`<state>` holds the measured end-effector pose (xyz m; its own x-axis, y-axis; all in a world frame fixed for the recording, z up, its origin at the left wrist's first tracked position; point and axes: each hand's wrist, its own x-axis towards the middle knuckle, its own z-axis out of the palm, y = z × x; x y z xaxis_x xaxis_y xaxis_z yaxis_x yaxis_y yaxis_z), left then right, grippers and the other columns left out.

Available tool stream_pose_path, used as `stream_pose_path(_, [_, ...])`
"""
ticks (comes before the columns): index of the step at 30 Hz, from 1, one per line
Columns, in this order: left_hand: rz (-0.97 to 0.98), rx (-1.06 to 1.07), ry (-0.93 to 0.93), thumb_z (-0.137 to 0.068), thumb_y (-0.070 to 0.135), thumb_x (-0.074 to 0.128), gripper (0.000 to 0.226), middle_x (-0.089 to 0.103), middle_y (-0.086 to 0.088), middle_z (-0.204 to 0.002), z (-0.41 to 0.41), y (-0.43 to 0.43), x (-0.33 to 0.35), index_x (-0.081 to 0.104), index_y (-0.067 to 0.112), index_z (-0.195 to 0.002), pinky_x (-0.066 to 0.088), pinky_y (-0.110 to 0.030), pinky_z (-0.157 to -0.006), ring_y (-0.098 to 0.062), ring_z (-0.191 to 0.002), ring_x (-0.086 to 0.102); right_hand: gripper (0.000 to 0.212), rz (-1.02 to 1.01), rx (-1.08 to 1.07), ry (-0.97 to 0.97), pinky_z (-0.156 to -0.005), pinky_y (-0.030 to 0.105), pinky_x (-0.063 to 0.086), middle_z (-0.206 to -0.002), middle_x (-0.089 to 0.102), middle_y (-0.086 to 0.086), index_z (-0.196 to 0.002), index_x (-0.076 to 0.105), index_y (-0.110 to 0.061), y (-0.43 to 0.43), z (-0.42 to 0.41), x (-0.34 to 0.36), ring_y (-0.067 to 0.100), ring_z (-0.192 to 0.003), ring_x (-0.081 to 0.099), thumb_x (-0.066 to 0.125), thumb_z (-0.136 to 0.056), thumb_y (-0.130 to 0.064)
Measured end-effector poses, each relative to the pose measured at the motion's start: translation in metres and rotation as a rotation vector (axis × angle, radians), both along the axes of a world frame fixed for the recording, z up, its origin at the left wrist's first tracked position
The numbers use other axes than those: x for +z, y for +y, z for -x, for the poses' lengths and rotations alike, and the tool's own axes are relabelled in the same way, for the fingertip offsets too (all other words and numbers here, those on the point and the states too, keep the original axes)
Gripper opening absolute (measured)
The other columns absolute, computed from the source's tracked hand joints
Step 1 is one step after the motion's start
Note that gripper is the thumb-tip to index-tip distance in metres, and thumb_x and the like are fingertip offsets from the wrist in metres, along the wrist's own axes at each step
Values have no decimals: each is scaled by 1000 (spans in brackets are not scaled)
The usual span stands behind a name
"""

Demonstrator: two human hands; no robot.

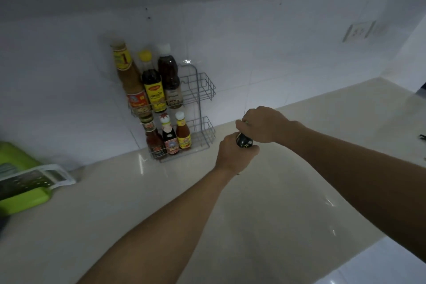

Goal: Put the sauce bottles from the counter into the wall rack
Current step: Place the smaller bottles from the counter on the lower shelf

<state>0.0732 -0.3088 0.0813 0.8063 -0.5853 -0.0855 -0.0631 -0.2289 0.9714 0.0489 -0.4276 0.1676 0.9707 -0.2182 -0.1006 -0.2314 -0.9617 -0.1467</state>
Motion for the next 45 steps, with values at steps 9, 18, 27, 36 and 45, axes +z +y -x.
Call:
stream_pose_path(9, [-58, 181, -125, -70, 23, 68, 28, 50, 6, -54, -10, 40, 7, 42, 25, -59, 40, -30, -50, -15, -51, 48, 43, 50, 57, 56, -65, 32, 40, -73, 53, 3, -69, 49, -16, 43, -33, 10, 20, -68, 51, 36, -99, -45])
stream_pose_path(18, [-17, 57, 97, -79, 3, 68, 11, 58, -2, -58, -28, 73, 15, 59, 9, -79, 46, -28, -54, -19, -49, 54, 39, 70, 139, -114, -64, 33, 43, -77, 58, 5, -67, 47, -21, 67, -45, -12, 27, -73, 57, 34, -97, -43])
stream_pose_path(27, [66, 136, 72, -75, 4, 70, 14, 58, -8, -59, -42, 76, 21, 58, 9, -75, 47, -28, -51, -21, -48, 54, 55, -98, 250, -224, -61, 31, 36, -65, 50, -3, -62, 48, -19, 65, -60, -6, 19, -66, 53, 36, -98, -58])
stream_pose_path(36, [25, 227, 90, -80, 2, 69, 10, 62, -11, -70, -45, 79, -11, 63, 9, -83, 47, -30, -51, -20, -51, 55, 59, -516, 23, -124, -59, 29, 39, -66, 54, 3, -67, 53, -11, 75, -60, -40, 17, -63, 53, 53, -88, -67])
stream_pose_path(45, [-55, 165, 189, -78, 5, 77, 63, 65, -2, -110, -75, 80, -41, 42, 11, -130, 56, -30, -81, -21, -103, 65, 30, -887, -22, -125, -85, 40, 57, -95, 69, 5, -98, 72, -17, 71, -74, -83, 21, -93, 66, 75, -84, -43])
